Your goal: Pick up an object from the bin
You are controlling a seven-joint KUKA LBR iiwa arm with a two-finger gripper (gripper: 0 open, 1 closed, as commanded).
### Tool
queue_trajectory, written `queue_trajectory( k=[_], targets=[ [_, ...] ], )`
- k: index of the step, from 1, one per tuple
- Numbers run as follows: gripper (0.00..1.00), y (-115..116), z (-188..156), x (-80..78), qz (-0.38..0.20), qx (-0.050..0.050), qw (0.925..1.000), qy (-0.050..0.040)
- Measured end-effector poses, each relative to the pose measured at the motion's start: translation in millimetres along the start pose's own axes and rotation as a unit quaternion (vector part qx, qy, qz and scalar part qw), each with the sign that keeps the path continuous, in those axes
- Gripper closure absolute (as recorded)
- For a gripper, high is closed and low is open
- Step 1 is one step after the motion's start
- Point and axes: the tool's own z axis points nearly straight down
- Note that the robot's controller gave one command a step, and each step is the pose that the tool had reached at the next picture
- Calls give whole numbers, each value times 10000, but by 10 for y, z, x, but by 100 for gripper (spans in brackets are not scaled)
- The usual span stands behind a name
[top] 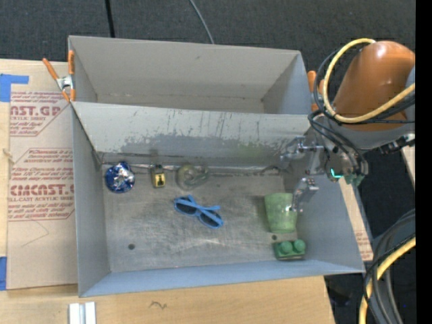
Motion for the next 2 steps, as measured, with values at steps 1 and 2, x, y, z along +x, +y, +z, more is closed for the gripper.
queue_trajectory(
  k=[1, 2],
  targets=[
    [0, -244, 1298, 178, -1608, 21, 9869, -101],
    [0, -458, 1458, -25, -3320, 69, 9432, -62]
  ],
)
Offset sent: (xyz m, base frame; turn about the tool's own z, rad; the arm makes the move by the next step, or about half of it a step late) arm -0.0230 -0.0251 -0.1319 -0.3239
